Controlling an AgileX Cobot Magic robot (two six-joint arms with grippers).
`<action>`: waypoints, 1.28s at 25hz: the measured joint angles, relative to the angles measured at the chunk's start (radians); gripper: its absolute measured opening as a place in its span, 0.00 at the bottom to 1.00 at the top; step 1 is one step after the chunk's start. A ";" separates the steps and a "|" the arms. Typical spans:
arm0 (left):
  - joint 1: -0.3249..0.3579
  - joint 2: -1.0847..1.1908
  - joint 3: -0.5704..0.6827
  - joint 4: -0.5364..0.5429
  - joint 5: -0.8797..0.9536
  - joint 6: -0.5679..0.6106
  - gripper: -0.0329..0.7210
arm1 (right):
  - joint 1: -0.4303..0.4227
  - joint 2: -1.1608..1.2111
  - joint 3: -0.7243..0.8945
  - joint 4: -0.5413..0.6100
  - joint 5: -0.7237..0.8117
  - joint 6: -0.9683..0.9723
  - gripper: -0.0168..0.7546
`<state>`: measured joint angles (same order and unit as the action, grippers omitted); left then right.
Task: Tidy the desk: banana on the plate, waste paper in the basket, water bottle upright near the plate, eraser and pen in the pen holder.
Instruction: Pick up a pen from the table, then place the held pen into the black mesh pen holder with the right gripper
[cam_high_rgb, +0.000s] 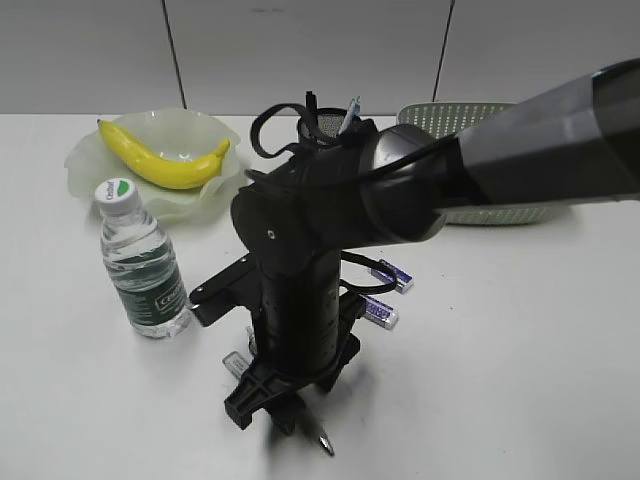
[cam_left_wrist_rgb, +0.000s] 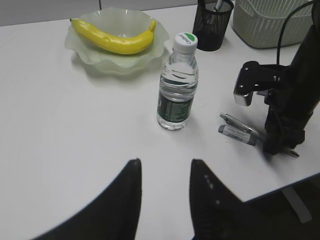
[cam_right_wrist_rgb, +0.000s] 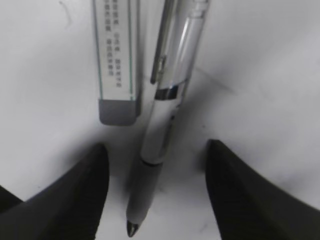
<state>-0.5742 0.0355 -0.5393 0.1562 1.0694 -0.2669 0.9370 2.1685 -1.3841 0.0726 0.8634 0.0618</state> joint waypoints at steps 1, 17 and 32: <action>0.000 0.000 0.000 0.000 0.000 0.000 0.37 | 0.000 0.004 0.000 0.000 0.000 0.000 0.65; 0.000 0.000 0.000 0.000 0.000 0.000 0.37 | -0.015 -0.137 -0.010 -0.169 0.024 0.148 0.17; 0.000 0.000 0.000 0.000 0.000 0.000 0.37 | -0.313 -0.335 -0.012 -0.339 -0.688 0.187 0.17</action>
<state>-0.5742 0.0355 -0.5393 0.1562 1.0694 -0.2669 0.6238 1.8331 -1.3957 -0.2668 0.1758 0.2488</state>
